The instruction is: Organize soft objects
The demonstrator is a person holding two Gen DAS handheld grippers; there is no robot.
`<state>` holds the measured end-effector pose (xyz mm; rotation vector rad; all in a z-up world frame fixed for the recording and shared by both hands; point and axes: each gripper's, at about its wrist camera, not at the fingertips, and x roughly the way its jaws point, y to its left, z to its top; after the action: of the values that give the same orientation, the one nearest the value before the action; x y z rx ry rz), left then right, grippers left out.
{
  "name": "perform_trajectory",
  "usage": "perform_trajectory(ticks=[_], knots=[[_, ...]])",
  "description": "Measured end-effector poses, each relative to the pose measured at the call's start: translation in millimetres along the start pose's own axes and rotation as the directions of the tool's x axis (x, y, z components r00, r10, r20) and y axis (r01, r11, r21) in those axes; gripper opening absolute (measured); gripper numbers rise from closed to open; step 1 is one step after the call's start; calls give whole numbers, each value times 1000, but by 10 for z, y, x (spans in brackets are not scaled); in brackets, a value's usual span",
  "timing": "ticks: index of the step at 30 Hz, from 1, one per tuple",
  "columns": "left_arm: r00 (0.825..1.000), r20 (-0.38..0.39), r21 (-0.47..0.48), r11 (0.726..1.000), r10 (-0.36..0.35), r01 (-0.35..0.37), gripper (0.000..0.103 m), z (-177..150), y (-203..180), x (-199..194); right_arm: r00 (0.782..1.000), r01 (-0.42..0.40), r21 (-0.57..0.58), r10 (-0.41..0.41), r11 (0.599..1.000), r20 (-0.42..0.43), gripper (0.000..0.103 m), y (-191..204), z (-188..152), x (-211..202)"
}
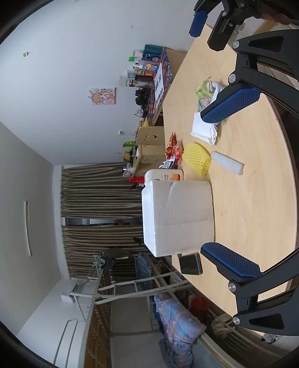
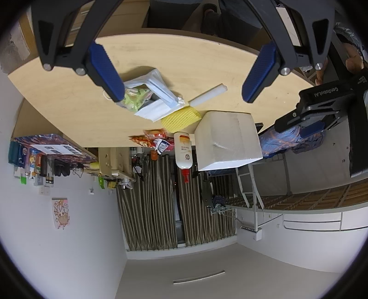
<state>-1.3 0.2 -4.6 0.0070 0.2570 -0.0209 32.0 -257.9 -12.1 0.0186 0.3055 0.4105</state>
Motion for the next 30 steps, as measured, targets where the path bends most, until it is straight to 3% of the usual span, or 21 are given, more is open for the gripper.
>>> perform_trajectory(ticks=[30], knots=[[1000,4,-6,1000,13,-13,103,20,3,-5,1000,2,-5,-2,1000,0,103,5,10,-4]])
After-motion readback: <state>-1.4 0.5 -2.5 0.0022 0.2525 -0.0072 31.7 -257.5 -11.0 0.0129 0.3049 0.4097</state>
